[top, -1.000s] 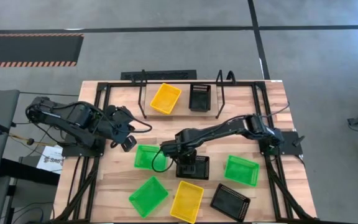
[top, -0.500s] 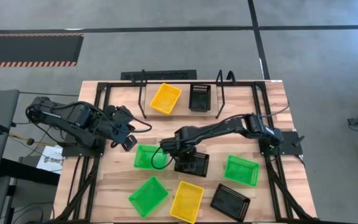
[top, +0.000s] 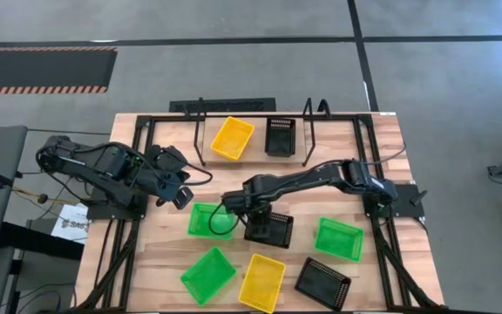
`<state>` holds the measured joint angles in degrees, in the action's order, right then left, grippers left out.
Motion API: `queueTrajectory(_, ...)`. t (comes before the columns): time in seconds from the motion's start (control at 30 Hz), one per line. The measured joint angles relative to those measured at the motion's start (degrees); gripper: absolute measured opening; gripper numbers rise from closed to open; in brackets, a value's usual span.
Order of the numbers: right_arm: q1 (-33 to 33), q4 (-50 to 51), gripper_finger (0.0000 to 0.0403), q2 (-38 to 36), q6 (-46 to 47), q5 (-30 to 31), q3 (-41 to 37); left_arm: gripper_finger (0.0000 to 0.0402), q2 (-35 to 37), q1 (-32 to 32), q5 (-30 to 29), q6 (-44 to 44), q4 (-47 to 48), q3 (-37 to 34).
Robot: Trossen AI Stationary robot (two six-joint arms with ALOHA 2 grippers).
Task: Stack baskets on shelf by color
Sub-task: Stack the top black bin on the top of the other black bin on the shelf
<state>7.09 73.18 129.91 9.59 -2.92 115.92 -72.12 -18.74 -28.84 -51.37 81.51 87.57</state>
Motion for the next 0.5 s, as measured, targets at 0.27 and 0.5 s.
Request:
queueTrajectory(0.27, -2.2, -3.5, 0.0189, -0.1, 0.0, 0.0, -3.3, 0.0011, 0.0, 0.0, 0.0, 0.1, 0.0, 0.0)
queueTrajectory(0.5, -2.7, -3.6, 0.0184, -0.1, 0.0, -0.1, -5.6, 0.0011, 0.0, 0.0, 0.0, 0.1, 0.0, 0.0)
